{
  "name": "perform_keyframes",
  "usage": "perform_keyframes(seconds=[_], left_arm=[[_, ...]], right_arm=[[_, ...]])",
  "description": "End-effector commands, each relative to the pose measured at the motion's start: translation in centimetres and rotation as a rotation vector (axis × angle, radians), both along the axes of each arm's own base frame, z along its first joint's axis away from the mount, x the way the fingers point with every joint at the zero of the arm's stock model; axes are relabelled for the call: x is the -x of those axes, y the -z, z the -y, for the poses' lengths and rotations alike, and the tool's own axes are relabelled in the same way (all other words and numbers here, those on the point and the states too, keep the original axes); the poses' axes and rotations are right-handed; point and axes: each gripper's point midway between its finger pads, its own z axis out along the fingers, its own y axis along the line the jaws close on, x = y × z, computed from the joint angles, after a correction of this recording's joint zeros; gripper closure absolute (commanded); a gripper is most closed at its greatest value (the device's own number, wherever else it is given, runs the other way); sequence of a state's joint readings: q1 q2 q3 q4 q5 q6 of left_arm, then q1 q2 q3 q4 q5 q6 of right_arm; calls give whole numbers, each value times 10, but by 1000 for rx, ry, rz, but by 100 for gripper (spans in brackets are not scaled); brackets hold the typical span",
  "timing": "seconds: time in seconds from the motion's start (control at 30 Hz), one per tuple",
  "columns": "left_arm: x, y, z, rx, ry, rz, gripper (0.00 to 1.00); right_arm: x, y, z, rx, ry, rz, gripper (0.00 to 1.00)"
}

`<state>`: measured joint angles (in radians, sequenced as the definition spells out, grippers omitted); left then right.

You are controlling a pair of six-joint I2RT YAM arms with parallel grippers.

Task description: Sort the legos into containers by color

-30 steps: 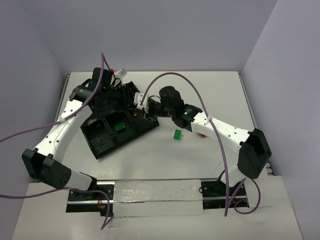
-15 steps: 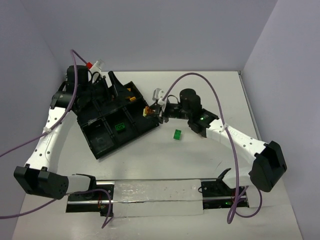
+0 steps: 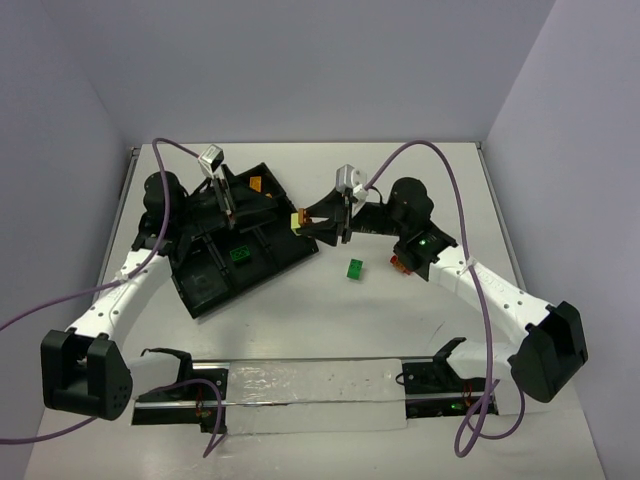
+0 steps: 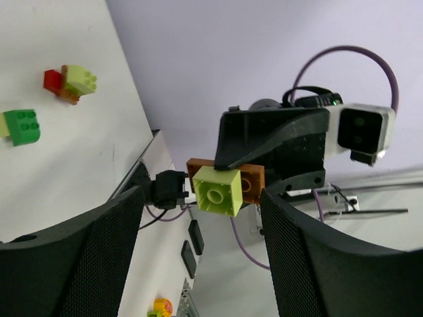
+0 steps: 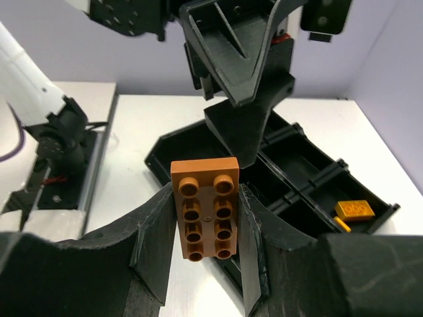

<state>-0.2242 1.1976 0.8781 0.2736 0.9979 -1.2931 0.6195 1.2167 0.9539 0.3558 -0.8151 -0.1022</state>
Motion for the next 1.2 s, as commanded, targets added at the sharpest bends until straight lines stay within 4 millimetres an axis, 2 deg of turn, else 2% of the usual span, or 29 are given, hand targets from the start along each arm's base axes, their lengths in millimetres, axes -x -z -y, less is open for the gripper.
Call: perform_keyframes(seconds=[0.0,0.13,0.43,0.8,1.07,1.17], left_arm=[[25,-42,6,102,96,171,25],[31,-41,14,113,139,181,30],[47,-40,33,147,227,165,29],[51,-38,43,182,259,136,37],[48,-31,47,181,262,107,37],[46,-29,49,181,260,100,30]], right_arm=[[9,-24,0,-72,-47,38,100],[11,-29,-2,-84,-66,35,100],[7,-36,-4,-104,-63,52,100],[4,-42,-4,-132,-53,45,100],[6,-48,-5,-148,-64,55,100],[7,-50,-4,-150,-65,60,100]])
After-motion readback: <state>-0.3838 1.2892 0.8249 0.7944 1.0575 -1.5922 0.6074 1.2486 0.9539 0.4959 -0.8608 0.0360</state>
